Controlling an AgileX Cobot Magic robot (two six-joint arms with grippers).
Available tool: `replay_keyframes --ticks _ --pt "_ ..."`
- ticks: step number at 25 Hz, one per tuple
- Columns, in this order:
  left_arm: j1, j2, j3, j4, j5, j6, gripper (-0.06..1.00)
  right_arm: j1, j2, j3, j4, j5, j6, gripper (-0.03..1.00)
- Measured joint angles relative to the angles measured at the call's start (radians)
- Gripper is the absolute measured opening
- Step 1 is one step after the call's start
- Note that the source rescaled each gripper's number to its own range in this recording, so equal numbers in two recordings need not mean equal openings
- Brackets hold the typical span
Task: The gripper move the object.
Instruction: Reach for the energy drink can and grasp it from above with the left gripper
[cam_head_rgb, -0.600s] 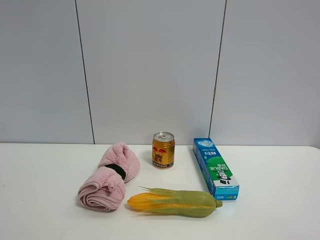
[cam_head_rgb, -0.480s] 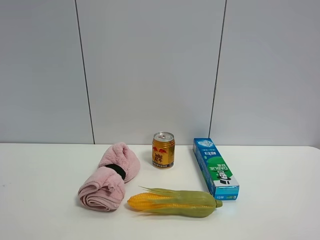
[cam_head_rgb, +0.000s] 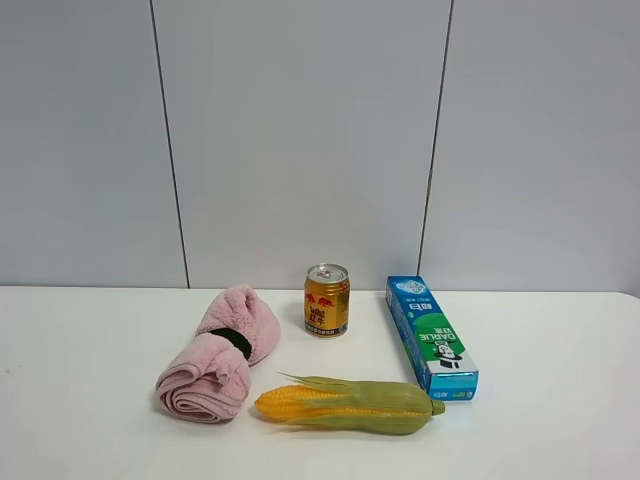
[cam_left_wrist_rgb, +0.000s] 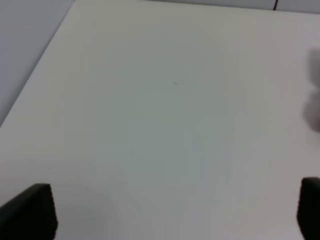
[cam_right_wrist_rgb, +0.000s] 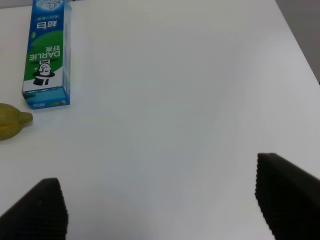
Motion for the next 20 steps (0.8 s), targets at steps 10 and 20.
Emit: replay_keyframes --ticks 10,20 --pt "0.000 0.082 -0.107 -0.220 -0.079 0.173 1.00 0.000 0.000 0.000 0.000 0.000 0.000 1.00" --pt "0.000 0.398 -0.219 -0.398 -0.172 0.147 1.00 0.000 0.000 0.000 0.000 0.000 0.000 1.00"
